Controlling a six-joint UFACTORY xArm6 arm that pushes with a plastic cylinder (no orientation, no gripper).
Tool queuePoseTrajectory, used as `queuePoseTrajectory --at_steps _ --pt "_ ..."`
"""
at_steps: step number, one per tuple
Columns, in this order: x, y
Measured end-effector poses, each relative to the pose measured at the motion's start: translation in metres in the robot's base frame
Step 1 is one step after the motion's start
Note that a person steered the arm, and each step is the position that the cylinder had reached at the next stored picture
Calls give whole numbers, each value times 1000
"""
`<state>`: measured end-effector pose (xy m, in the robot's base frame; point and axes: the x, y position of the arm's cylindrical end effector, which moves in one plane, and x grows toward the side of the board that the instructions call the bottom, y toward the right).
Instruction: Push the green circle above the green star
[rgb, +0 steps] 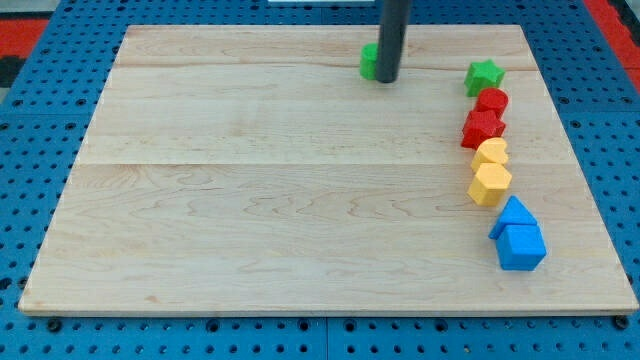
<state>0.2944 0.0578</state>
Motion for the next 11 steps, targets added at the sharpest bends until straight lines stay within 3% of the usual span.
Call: queuePoseTrajectory --at_steps 1,2,3,4,5,8,9,10,11 --pt "-11 -63" --pt "-44 -12" --pt "-41 61" --pt "-51 94" --pt "-102 71" --pt "-61 147" --pt "-102 144" --pt "-102 175" --pt "-97 241"
